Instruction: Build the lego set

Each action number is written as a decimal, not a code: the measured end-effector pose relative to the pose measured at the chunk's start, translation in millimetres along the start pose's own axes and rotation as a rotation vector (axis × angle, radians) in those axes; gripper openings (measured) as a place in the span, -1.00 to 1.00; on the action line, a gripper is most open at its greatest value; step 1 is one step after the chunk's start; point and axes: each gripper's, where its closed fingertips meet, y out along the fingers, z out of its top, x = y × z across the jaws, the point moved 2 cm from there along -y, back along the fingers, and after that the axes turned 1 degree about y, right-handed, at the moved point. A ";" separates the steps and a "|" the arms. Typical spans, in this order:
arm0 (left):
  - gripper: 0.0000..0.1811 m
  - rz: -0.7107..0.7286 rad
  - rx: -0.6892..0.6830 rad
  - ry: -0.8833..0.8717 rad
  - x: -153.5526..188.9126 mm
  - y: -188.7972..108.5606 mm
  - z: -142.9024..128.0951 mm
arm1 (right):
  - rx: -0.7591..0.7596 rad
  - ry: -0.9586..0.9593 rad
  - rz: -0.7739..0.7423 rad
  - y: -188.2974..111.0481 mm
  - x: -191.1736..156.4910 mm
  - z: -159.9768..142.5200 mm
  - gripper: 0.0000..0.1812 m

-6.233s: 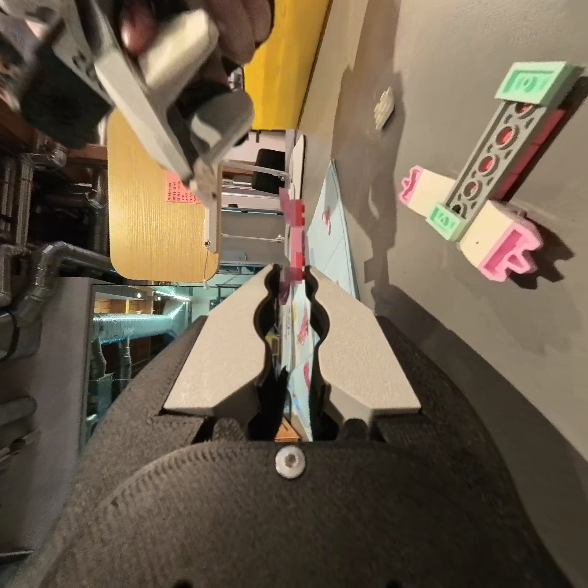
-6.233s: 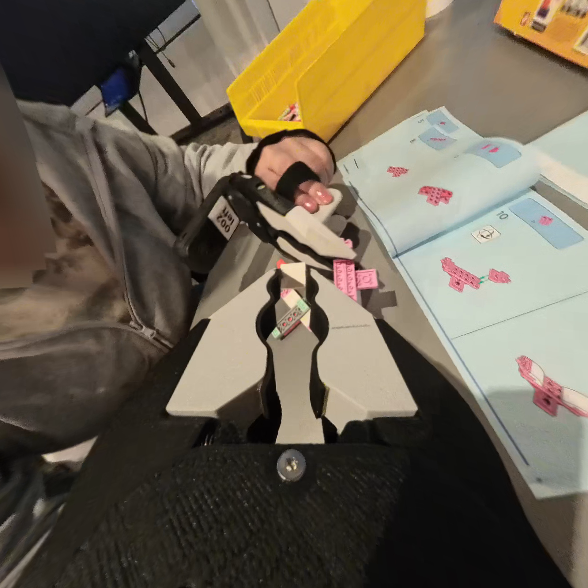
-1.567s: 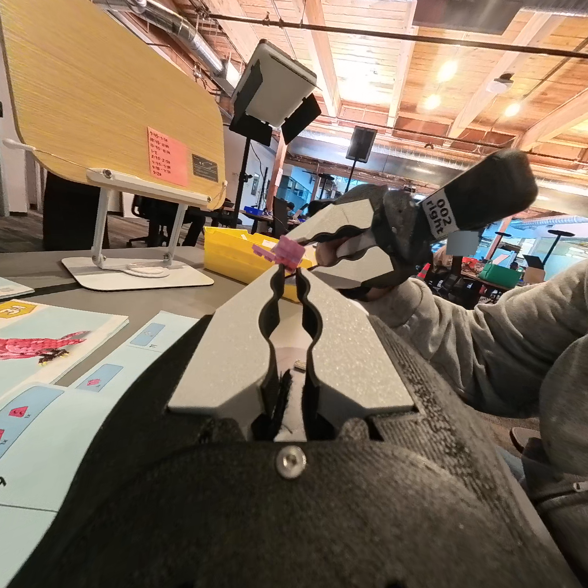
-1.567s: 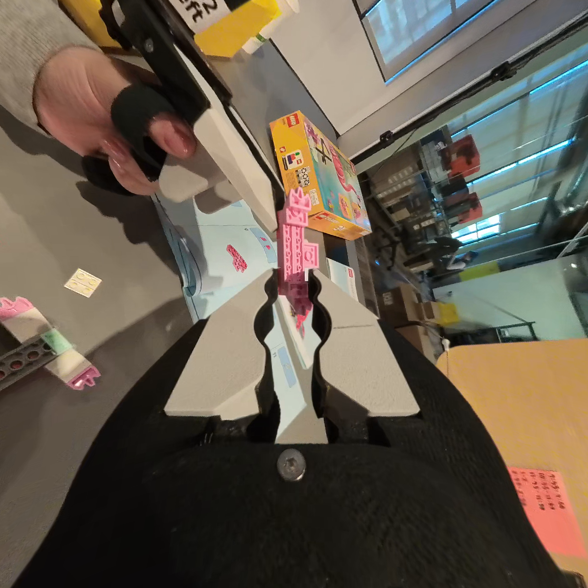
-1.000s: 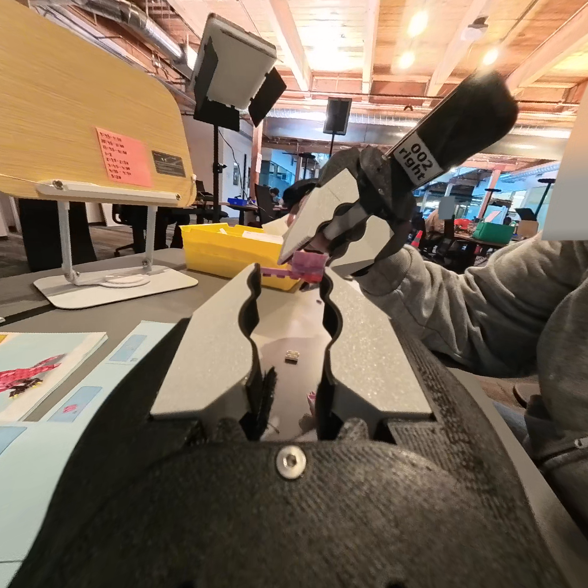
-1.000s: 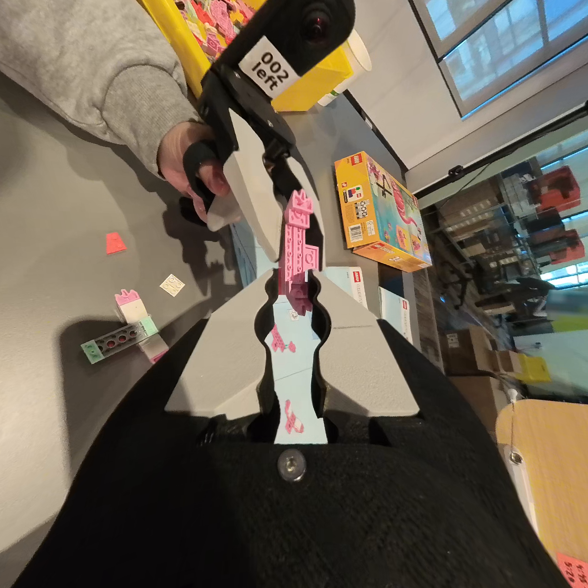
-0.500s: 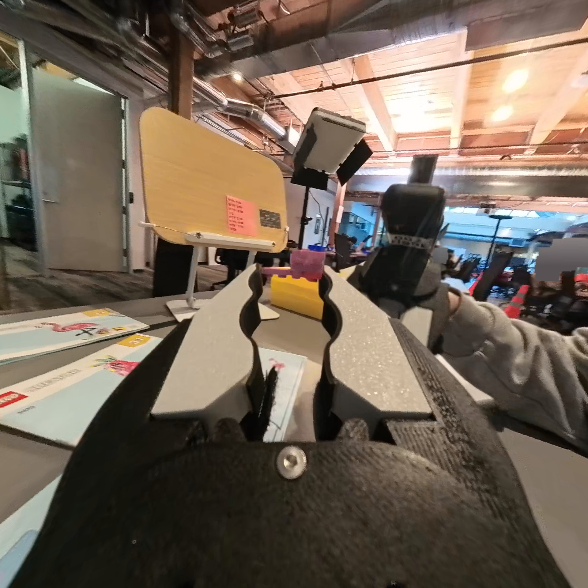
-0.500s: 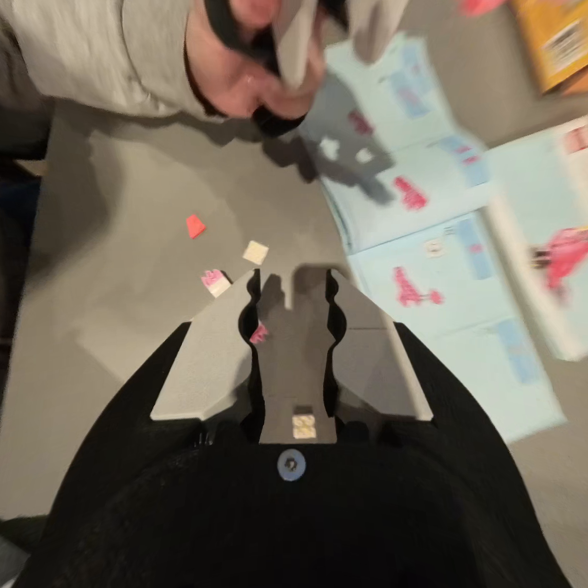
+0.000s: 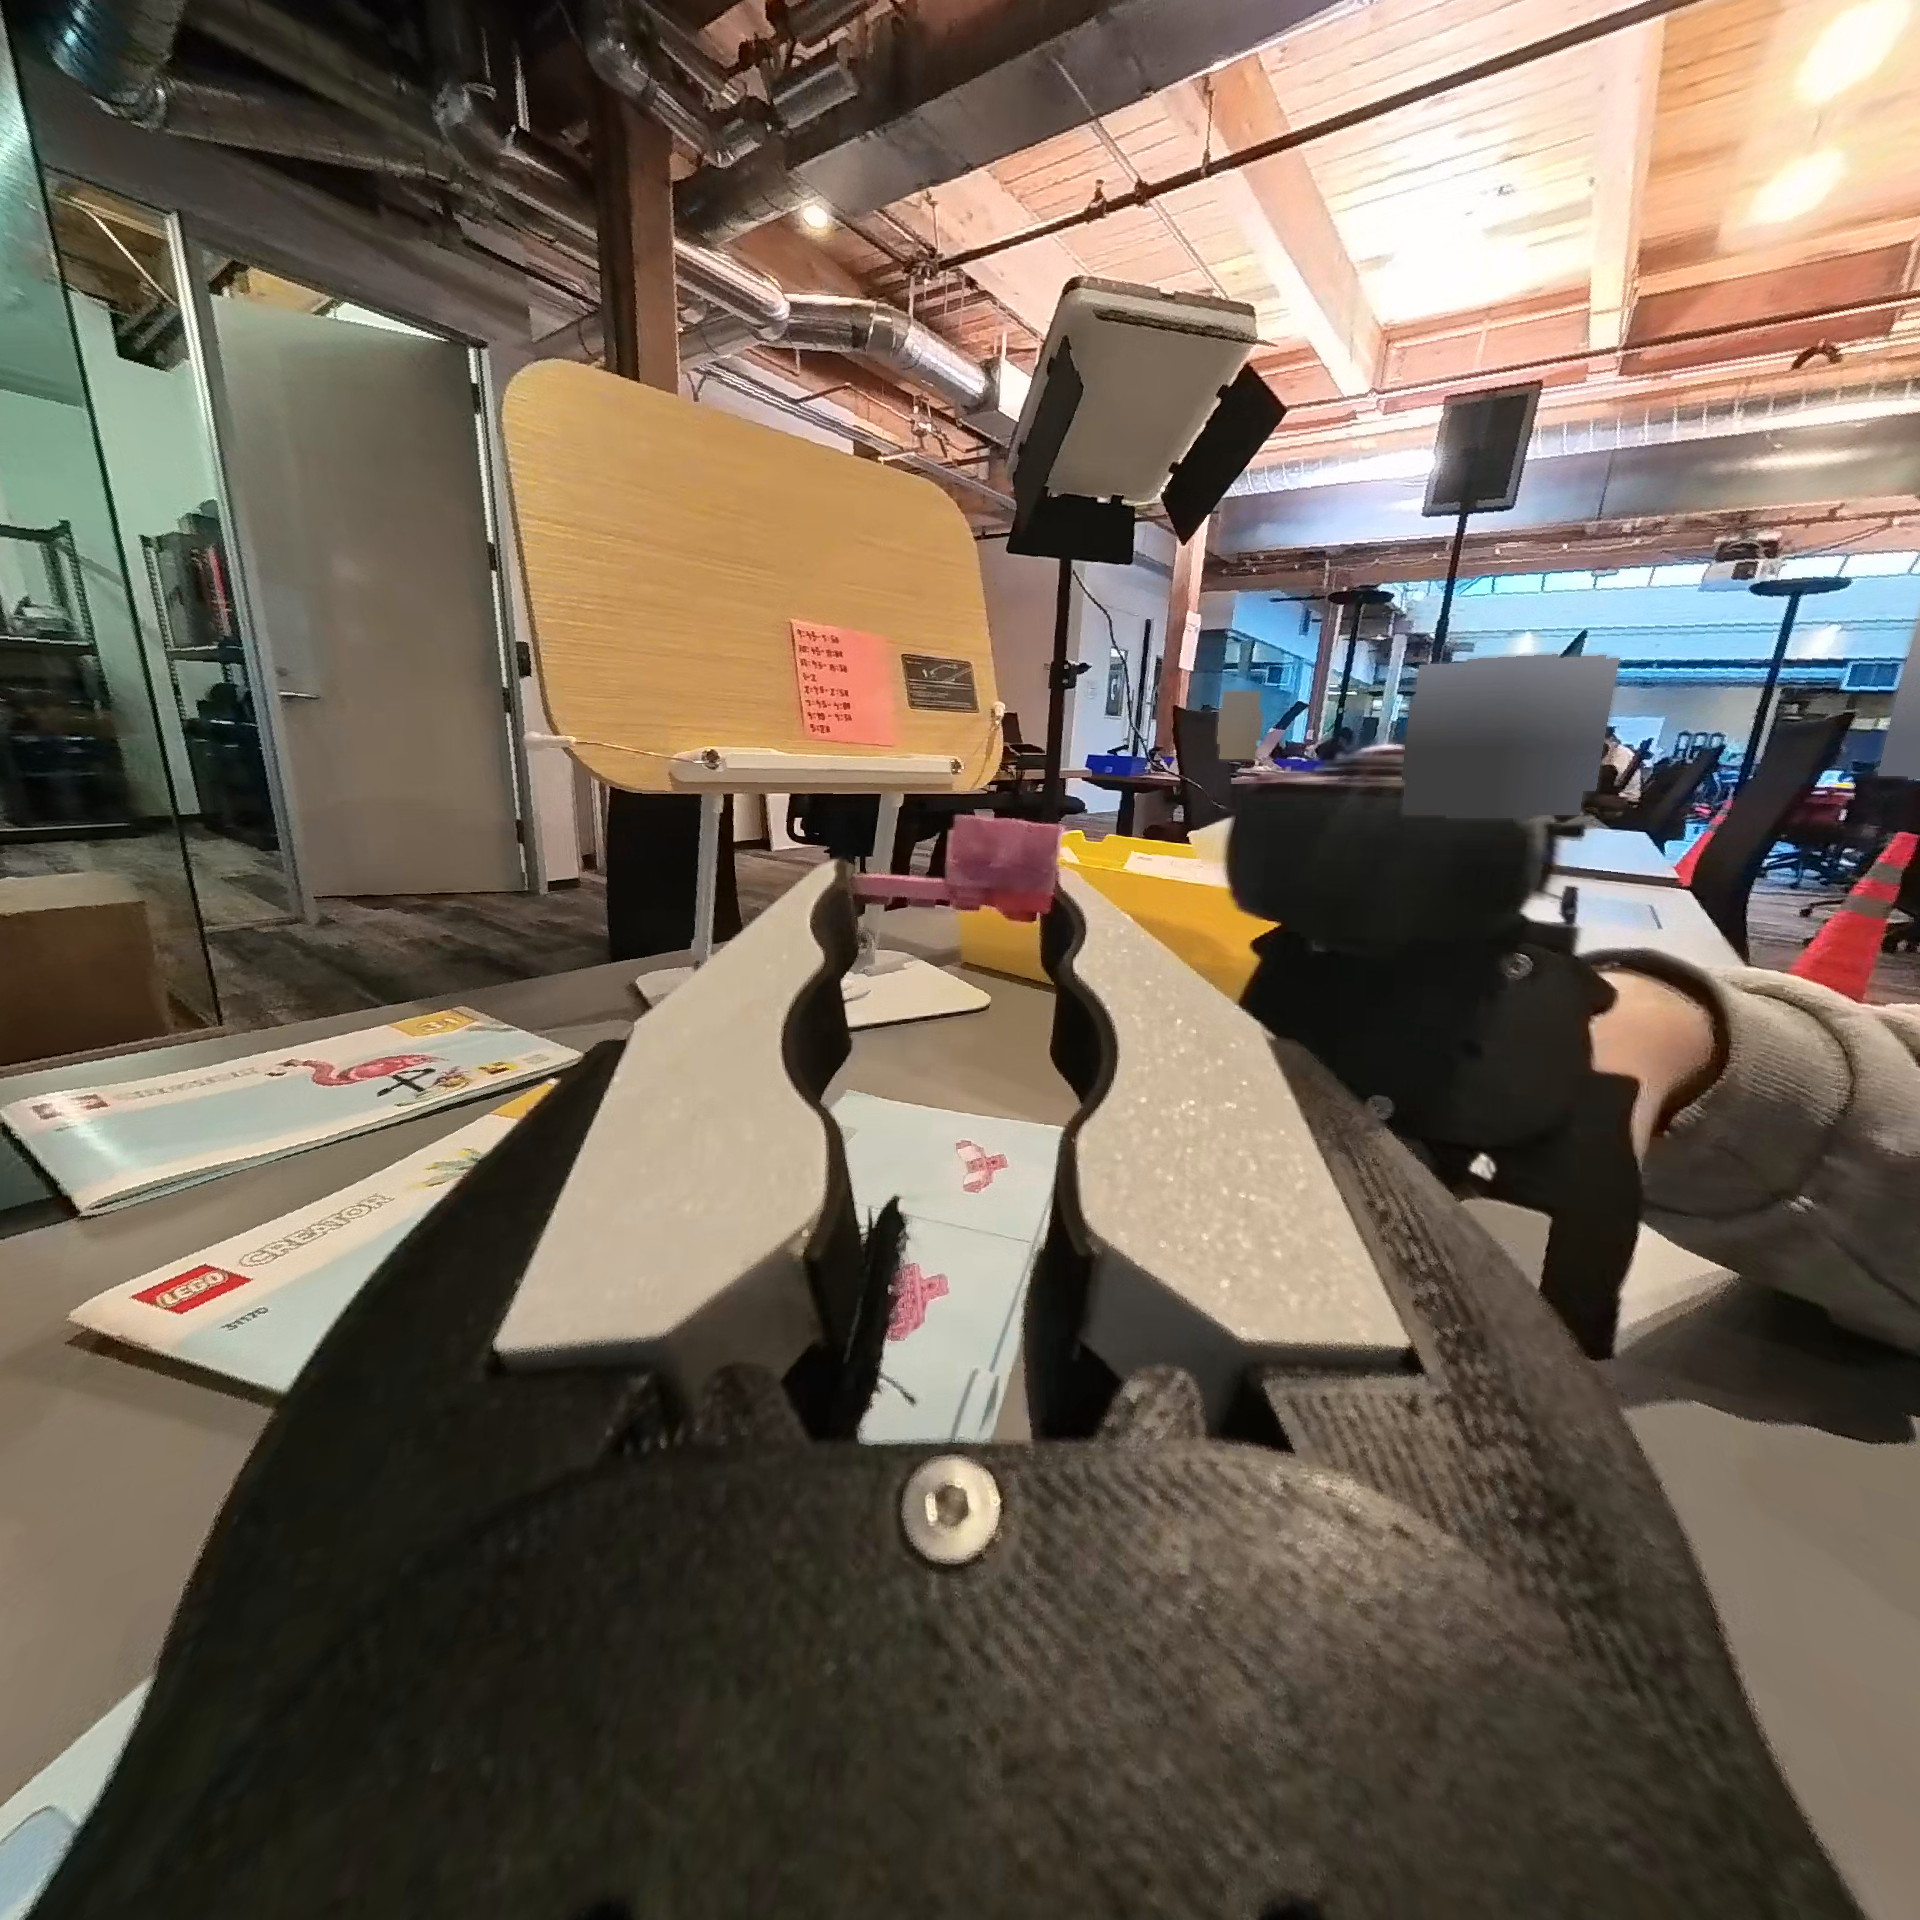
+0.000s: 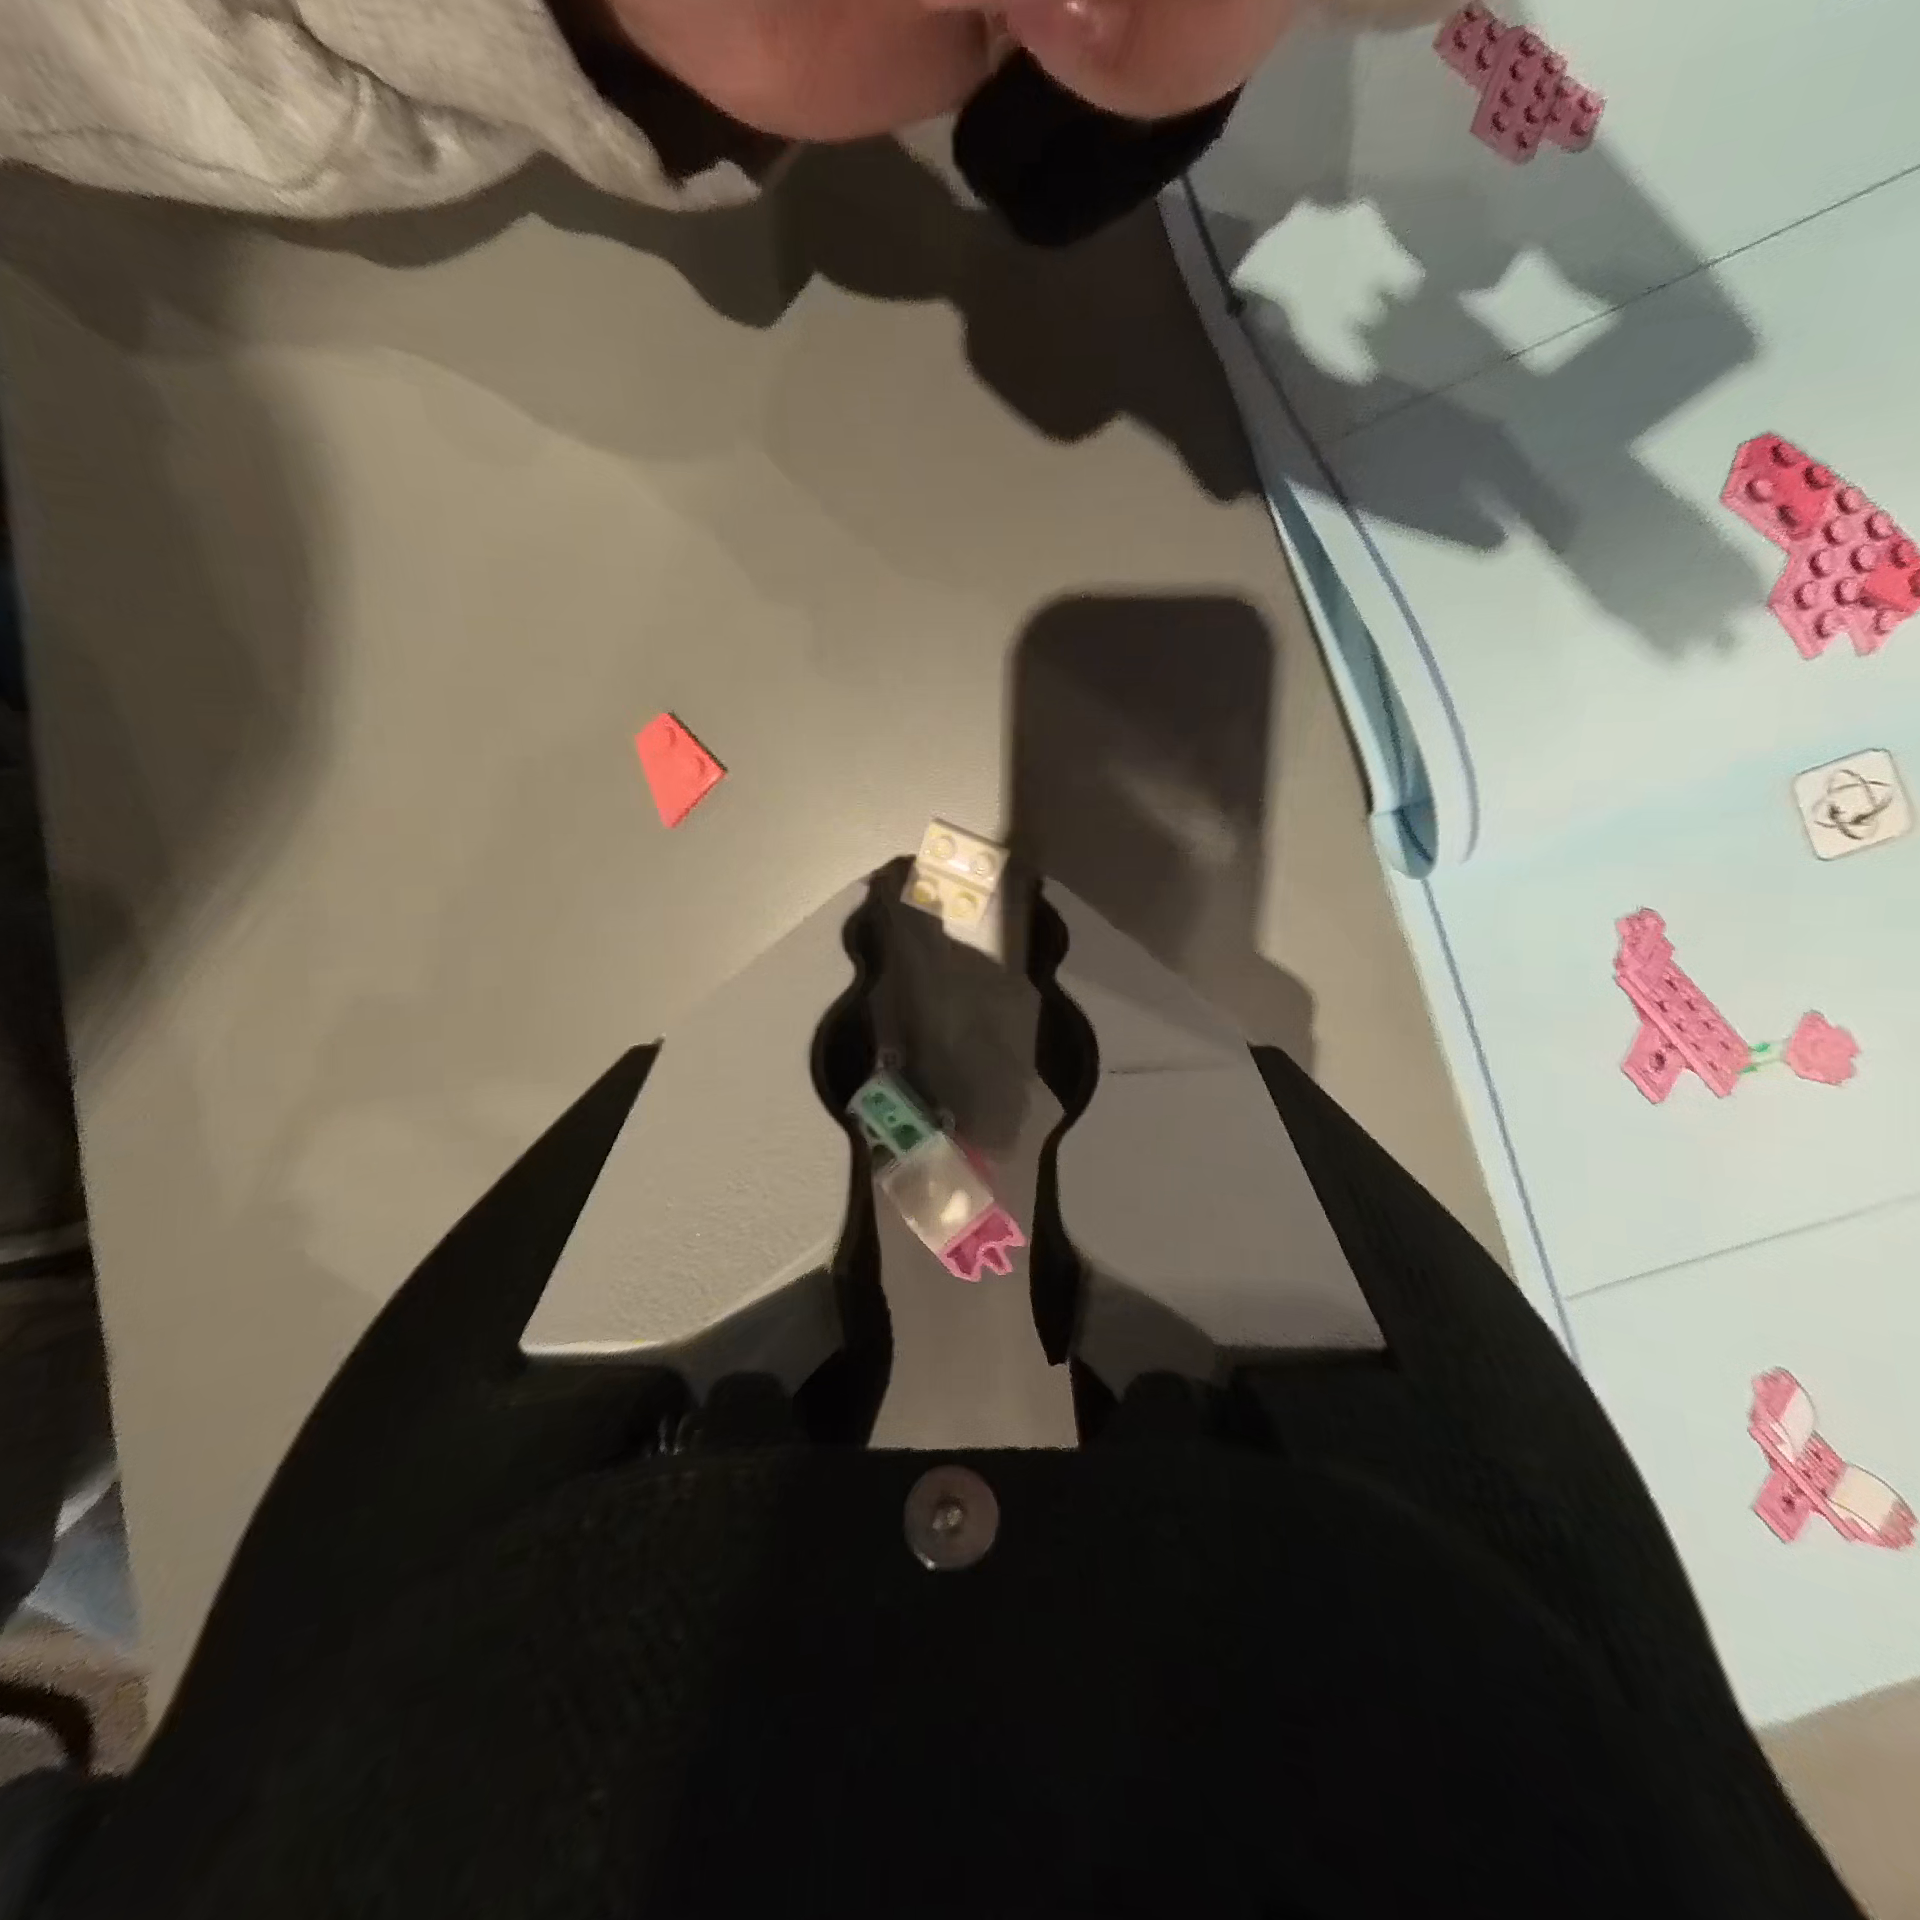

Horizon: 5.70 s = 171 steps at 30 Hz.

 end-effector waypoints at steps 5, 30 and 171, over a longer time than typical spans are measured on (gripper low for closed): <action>-0.61 0.019 -0.008 0.014 -5.1 -1.1 -1.2 | -0.008 -0.062 -0.094 0.4 0.3 2.0 -0.85; -0.62 -0.051 -0.041 -0.062 11.5 4.9 -12.2 | -0.886 -1.405 -0.669 -72.2 -30.7 -138.6 -0.86; -0.62 -0.603 -0.024 -0.417 95.4 0.9 -8.8 | 0.029 -0.583 -1.221 -142.7 -33.7 30.7 -0.40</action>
